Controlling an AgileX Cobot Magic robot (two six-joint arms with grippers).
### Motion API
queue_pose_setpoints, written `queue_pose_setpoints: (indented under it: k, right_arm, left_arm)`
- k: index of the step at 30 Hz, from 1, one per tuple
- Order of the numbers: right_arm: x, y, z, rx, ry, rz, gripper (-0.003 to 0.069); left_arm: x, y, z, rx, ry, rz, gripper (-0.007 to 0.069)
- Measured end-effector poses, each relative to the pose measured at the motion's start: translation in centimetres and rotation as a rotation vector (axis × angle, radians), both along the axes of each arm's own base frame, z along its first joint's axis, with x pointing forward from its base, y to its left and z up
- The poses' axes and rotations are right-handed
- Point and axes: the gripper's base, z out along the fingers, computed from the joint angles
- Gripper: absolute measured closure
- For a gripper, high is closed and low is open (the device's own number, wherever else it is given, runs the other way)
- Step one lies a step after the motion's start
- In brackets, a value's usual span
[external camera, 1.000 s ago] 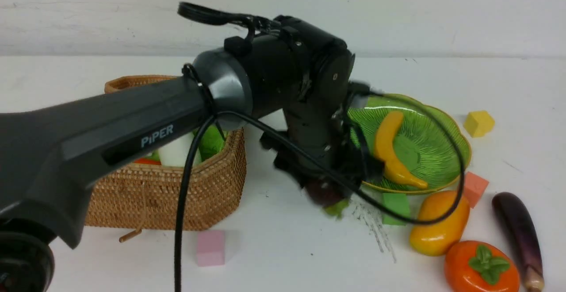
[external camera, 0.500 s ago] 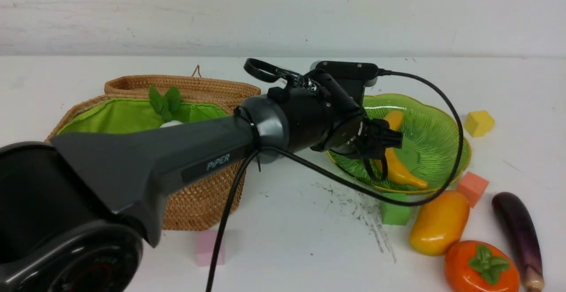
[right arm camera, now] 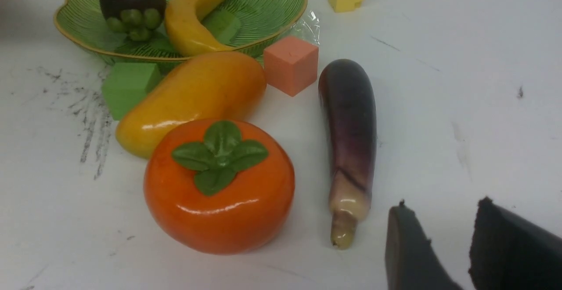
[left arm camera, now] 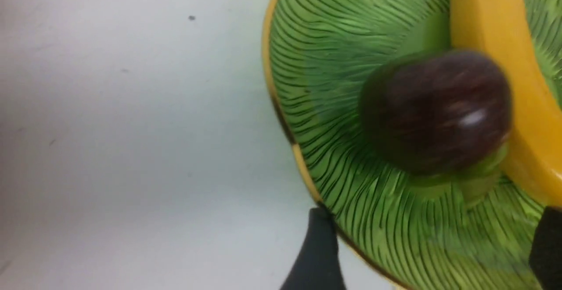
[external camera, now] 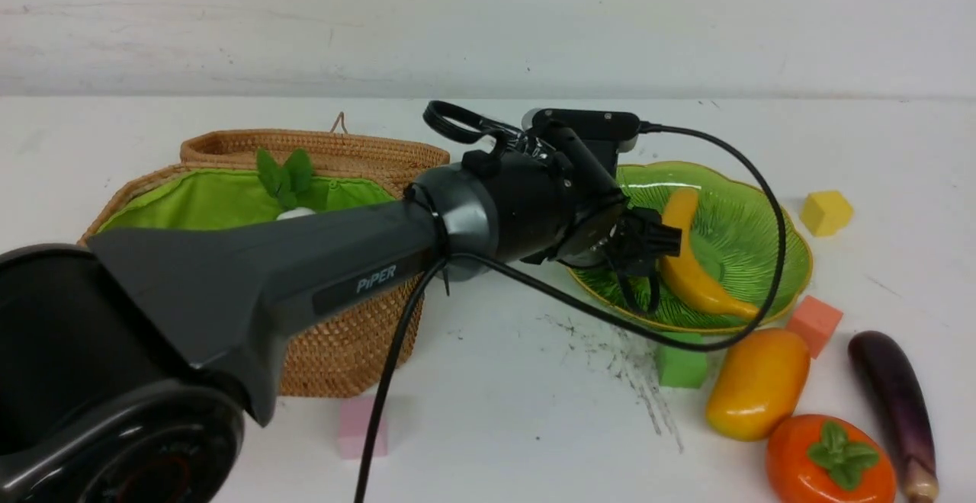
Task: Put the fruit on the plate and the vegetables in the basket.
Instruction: Grab a mangosteen with your left arm and put it on the plate on the right, then grab an eggplant with your right arm and place it in the basket on the left.
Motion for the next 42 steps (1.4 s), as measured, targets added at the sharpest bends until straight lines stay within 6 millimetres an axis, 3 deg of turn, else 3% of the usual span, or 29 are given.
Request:
queue_pose_setpoints:
  k: [6,11,15,17,20,24,25,26,29,34,42]
  right_arm:
    - [0.0,0.0,0.0,0.000,0.000,0.000,0.0416]
    - [0.0,0.0,0.0,0.000,0.000,0.000,0.0416]
    - [0.0,0.0,0.0,0.000,0.000,0.000,0.0416]
    - [0.0,0.0,0.0,0.000,0.000,0.000,0.0416]
    - [0.0,0.0,0.0,0.000,0.000,0.000,0.0416]
    - [0.0,0.0,0.0,0.000,0.000,0.000,0.0416]
    - [0.0,0.0,0.0,0.000,0.000,0.000,0.0416]
    - [0.0,0.0,0.0,0.000,0.000,0.000,0.0416]
    - [0.0,0.0,0.0,0.000,0.000,0.000,0.0416]
    - [0.0,0.0,0.0,0.000,0.000,0.000,0.0416]
    - [0.0,0.0,0.0,0.000,0.000,0.000,0.0416]
  left_arm:
    - [-1.2,1.9,3.2,0.138,0.016,-0.012,0.0157]
    - [-4.6,6.0,9.2,0.355,0.095,-0.023,0.0424]
    - [-8.0,9.5,14.0,0.361,0.106,-0.003,0.0630]
    - [-9.3,10.7,15.0,0.342,0.101,-0.002,0.0638]
    - [-13.4,14.4,16.9,0.300,0.098,0.022,0.0638]
    - [-18.8,19.4,16.7,0.259,0.108,0.068,0.0638]
    - [-19.0,19.7,16.6,0.256,0.109,0.073,0.0638]
    - [-21.2,21.7,15.8,0.219,0.125,0.111,0.0638]
    - [-25.1,24.9,13.9,0.078,0.117,0.173,0.0638]
    - [-30.0,28.5,10.5,-0.175,0.033,0.158,0.0638]
    - [-34.5,31.8,6.5,-0.374,-0.028,0.116,0.0638]
